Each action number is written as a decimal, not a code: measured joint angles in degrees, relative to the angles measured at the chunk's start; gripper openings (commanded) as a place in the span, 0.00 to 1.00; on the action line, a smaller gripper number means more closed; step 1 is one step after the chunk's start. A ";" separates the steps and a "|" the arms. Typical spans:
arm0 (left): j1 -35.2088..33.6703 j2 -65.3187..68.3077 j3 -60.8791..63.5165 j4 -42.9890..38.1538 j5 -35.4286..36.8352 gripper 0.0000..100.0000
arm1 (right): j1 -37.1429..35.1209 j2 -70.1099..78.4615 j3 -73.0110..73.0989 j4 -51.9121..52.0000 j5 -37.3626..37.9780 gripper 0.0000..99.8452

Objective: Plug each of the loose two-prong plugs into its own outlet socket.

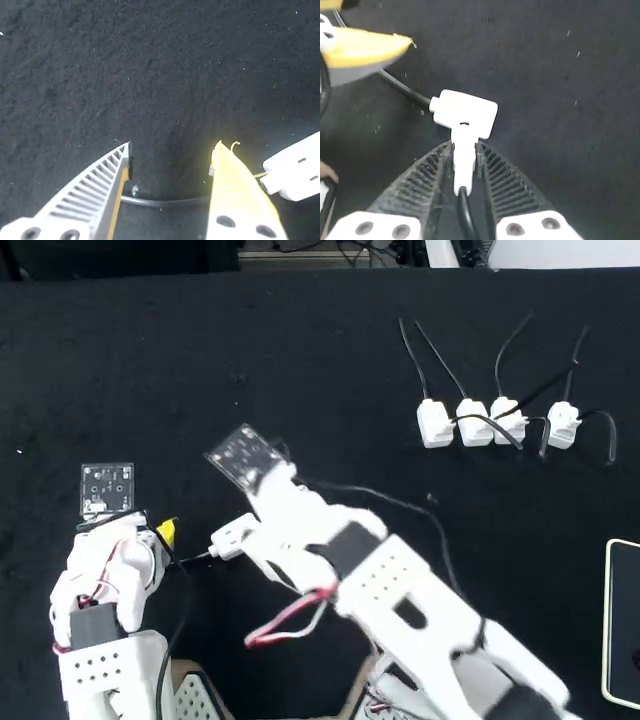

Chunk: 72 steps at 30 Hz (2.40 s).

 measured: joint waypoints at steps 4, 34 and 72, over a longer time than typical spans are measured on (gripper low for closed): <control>0.09 0.00 2.11 -0.18 0.53 0.26 | 0.00 8.44 -6.51 5.01 0.00 0.01; 9.05 32.44 -2.99 -16.18 2.11 0.26 | 7.21 18.81 -12.75 11.16 -4.04 0.01; 2.81 42.55 -17.58 -3.69 -1.32 0.26 | 14.77 18.81 -16.00 18.20 3.43 0.01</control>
